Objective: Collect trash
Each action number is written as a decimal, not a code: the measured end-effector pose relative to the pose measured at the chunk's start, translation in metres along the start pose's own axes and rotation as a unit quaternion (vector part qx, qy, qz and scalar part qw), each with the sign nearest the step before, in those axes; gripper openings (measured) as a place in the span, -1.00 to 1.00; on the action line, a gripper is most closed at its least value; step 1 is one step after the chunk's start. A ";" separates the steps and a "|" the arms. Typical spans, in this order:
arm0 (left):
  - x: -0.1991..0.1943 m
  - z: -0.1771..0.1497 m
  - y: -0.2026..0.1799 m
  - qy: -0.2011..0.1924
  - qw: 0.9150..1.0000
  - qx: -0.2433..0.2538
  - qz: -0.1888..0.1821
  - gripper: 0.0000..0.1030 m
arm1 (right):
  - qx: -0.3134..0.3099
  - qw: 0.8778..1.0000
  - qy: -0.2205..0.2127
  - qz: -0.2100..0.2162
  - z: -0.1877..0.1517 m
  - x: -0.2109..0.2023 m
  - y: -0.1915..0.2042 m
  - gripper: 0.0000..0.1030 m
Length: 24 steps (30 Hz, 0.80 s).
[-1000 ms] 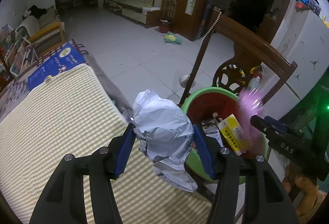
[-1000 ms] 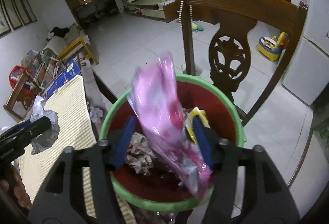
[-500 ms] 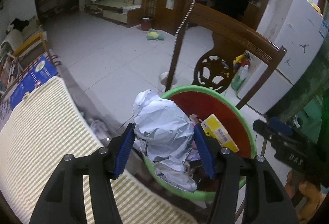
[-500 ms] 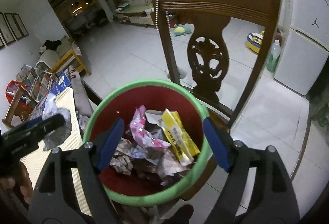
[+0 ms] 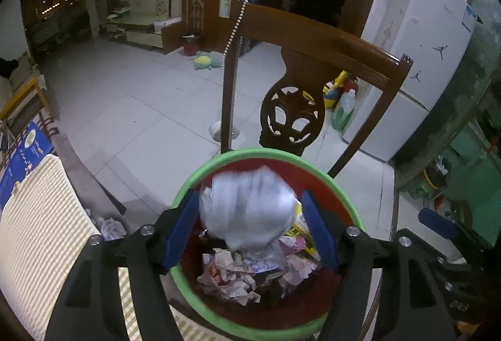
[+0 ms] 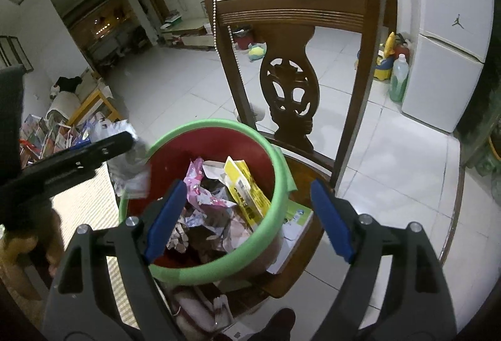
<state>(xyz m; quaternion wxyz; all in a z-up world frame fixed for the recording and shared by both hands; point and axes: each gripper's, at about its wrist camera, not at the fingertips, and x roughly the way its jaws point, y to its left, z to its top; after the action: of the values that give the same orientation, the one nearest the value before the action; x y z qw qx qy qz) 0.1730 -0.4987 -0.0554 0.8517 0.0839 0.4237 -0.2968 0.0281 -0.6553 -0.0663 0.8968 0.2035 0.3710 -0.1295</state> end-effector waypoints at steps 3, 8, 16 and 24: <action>0.003 -0.002 -0.002 0.002 1.000 0.005 0.002 0.36 | 0.000 1.000 -0.003 -0.003 -0.002 -0.006 0.000 0.58; 0.006 -0.006 -0.002 0.007 1.000 0.006 0.001 0.55 | 0.002 1.000 -0.010 -0.003 -0.005 -0.015 0.002 0.59; -0.010 -0.017 0.006 -0.002 1.000 0.002 -0.006 0.56 | 0.003 1.000 -0.016 -0.008 -0.014 -0.022 0.014 0.69; -0.065 -0.039 0.051 -0.037 0.999 -0.029 0.003 0.71 | -0.027 0.999 -0.034 -0.011 -0.025 -0.035 0.067 0.91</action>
<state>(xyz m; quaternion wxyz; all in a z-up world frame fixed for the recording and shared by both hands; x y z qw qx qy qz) 0.1464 -0.4135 -0.0356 0.8697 0.0497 0.4001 -0.2848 0.0143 -0.5820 -0.0390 0.9125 0.1707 0.3458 -0.1366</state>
